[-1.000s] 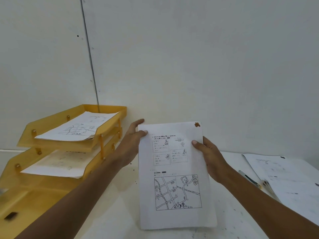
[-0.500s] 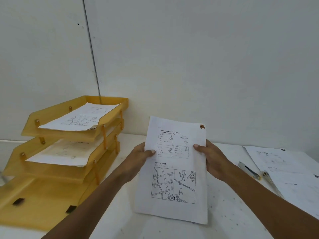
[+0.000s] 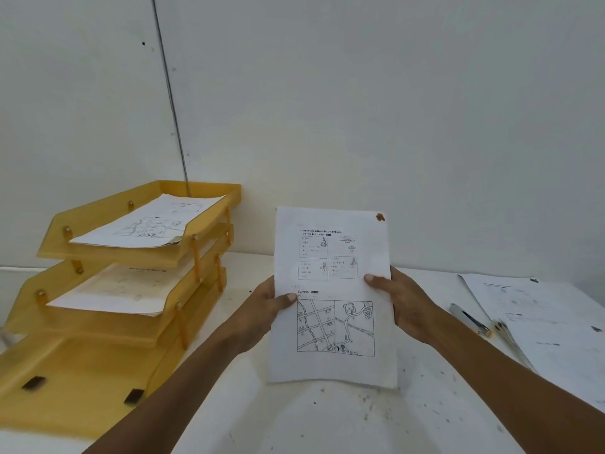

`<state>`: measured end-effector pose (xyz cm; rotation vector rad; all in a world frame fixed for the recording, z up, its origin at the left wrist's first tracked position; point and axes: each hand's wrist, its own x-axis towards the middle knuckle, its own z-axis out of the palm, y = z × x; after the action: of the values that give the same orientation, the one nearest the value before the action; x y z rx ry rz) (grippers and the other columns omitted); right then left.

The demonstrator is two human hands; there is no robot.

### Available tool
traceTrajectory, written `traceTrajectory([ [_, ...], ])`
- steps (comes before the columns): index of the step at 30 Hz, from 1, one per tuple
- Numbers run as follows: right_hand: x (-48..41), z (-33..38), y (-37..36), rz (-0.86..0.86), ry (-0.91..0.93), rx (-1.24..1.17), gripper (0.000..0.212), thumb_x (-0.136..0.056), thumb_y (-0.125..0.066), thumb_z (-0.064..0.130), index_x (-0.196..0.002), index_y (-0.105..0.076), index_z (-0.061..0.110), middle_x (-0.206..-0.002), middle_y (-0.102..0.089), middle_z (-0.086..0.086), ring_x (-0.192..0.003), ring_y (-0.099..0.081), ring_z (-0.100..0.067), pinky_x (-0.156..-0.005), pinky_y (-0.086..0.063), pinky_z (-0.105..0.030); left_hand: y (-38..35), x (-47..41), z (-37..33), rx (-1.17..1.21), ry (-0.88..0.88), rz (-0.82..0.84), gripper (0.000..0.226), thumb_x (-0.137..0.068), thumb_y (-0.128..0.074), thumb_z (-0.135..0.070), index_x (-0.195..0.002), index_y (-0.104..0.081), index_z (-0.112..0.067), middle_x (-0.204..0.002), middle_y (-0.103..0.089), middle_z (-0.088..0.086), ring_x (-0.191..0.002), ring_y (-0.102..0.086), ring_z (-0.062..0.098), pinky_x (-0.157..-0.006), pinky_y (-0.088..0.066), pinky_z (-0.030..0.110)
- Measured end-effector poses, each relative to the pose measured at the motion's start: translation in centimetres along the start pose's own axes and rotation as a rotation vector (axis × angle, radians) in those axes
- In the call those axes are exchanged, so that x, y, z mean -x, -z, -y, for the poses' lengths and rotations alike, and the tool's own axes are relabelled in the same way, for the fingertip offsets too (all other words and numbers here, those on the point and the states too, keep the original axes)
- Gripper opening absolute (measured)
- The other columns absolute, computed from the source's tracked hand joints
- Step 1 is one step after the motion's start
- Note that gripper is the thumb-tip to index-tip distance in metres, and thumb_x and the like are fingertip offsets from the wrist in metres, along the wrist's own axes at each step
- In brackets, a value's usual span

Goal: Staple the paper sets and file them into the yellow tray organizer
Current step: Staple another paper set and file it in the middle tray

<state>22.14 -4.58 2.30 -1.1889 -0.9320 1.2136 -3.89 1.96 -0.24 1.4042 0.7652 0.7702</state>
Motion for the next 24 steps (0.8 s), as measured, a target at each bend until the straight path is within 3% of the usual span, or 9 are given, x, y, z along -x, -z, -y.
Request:
traceTrajectory([
  [4,0.2,-0.2,0.0,-0.037,-0.001,0.041,0.034,-0.096,-0.059,0.009,-0.129,-0.061,0.015,-0.119,-0.073,-0.005,-0.113,-0.068,-0.028,-0.103,-0.048,-0.05,0.3,0.0,0.0,0.128,0.087,0.082,0.036,-0.104,-0.051,-0.005,-0.139,-0.056,-0.01,-0.132,-0.07,0.011,-0.122,-0.067,0.032,-0.107,-0.05,0.054],
  [9,0.7,-1.0,1.0,0.002,-0.057,0.098,0.033,-0.095,-0.061,0.011,-0.128,-0.063,0.016,-0.121,-0.072,-0.001,-0.118,-0.064,-0.024,-0.111,-0.042,-0.046,1.2,-0.1,-1.0,0.327,0.019,0.069,0.038,-0.104,-0.051,-0.011,-0.142,-0.052,-0.013,-0.136,-0.067,0.013,-0.125,-0.064,0.038,-0.099,-0.056,0.051],
  [12,1.4,-2.0,0.7,0.027,-0.102,0.115,0.034,-0.095,-0.061,0.011,-0.129,-0.062,0.015,-0.119,-0.073,-0.002,-0.114,-0.067,-0.024,-0.104,-0.048,-0.043,0.6,-0.6,-0.9,0.35,-0.04,-0.012,0.039,-0.103,-0.052,-0.01,-0.141,-0.052,-0.018,-0.134,-0.069,0.012,-0.122,-0.065,0.038,-0.094,-0.059,0.052],
  [16,2.4,-3.5,0.5,0.082,-0.182,0.04,0.034,-0.095,-0.058,0.009,-0.129,-0.061,0.012,-0.121,-0.072,-0.011,-0.112,-0.068,-0.034,-0.101,-0.05,-0.053,-0.3,-0.7,0.3,0.426,-0.052,-0.086,0.044,-0.101,-0.051,-0.003,-0.143,-0.05,-0.017,-0.129,-0.069,0.018,-0.117,-0.066,0.043,-0.089,-0.059,0.055],
  [20,3.1,-4.6,0.8,0.112,-0.227,0.015,0.035,-0.095,-0.057,0.008,-0.13,-0.06,0.009,-0.123,-0.07,-0.015,-0.113,-0.066,-0.038,-0.102,-0.049,-0.055,-0.3,-0.2,1.3,0.488,-0.017,-0.08,0.057,-0.101,-0.048,-0.001,-0.138,-0.054,-0.043,-0.13,-0.07,0.014,-0.112,-0.068,0.04,-0.084,-0.061,0.054],
  [24,3.8,-5.5,1.1,0.12,-0.248,0.018,0.035,-0.095,-0.058,0.008,-0.13,-0.061,0.01,-0.122,-0.07,-0.014,-0.112,-0.067,-0.037,-0.099,-0.051,-0.053,-0.5,0.0,2.1,0.486,-0.011,-0.088,0.047,-0.104,-0.047,-0.008,-0.139,-0.055,-0.039,-0.131,-0.068,0.017,-0.108,-0.069,0.037,-0.087,-0.059,0.054],
])
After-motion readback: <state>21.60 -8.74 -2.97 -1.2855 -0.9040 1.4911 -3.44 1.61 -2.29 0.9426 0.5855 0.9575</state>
